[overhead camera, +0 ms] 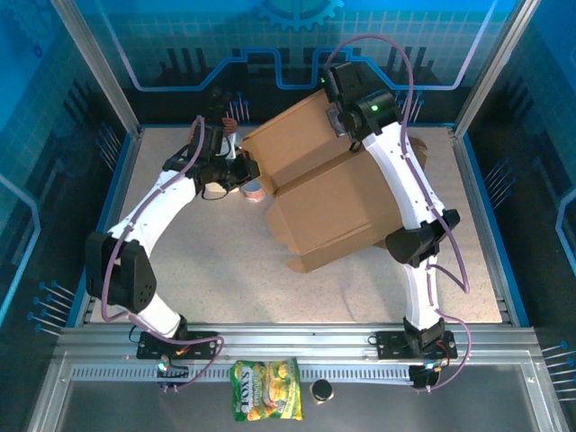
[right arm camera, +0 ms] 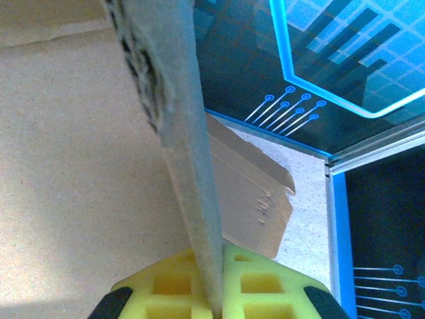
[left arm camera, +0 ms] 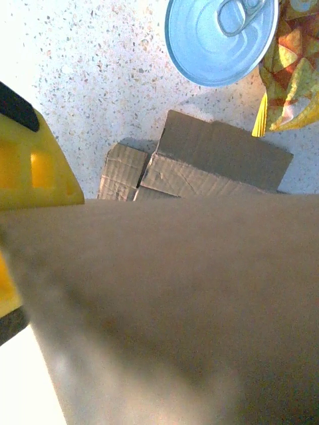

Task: Fold the paper box

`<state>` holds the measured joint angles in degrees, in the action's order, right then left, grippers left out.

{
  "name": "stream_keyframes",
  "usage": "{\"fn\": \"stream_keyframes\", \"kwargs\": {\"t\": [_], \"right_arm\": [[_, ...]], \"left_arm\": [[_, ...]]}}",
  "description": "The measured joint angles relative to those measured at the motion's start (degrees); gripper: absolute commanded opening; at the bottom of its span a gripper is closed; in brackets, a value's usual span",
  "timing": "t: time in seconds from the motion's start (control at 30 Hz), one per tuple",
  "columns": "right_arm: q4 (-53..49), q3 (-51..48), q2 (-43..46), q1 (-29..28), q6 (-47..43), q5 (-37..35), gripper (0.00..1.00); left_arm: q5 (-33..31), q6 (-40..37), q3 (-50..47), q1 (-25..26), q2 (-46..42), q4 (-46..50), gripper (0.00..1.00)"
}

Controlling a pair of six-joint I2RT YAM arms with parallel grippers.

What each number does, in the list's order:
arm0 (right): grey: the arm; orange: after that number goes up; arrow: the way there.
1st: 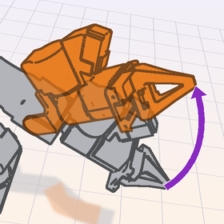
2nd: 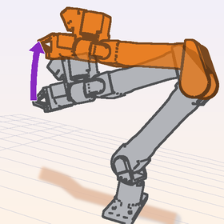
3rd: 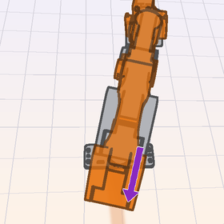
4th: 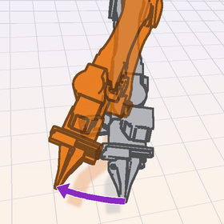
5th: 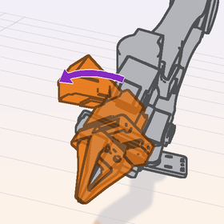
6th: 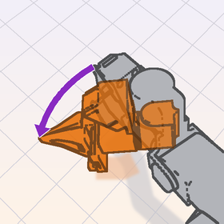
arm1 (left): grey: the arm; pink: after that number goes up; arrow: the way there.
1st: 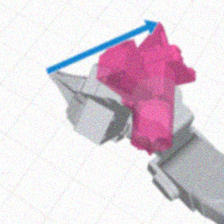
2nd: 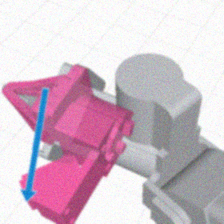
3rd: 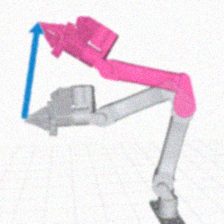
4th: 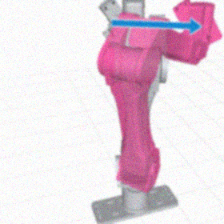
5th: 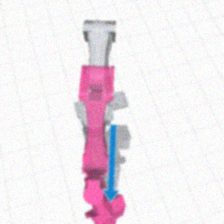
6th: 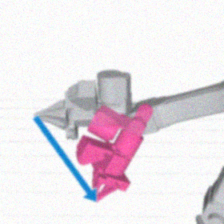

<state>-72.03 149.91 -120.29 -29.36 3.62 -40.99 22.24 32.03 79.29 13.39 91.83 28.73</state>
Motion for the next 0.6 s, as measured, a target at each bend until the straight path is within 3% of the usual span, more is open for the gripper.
{"fn": "stream_keyframes", "kwargs": {"t": [0.37, 0.6], "right_arm": [[-3.0, -4.3, -0.3, -0.8, 4.2, -5.3, 0.00], [0.1, -20.9, 4.4, -0.6, 7.3, -4.5, 0.00]], "left_arm": [[-4.0, -0.7, 5.9, 2.9, 2.8, 9.0, 0.00], [-8.6, -0.5, 6.4, 5.9, 6.3, 13.4, 0.00]]}}
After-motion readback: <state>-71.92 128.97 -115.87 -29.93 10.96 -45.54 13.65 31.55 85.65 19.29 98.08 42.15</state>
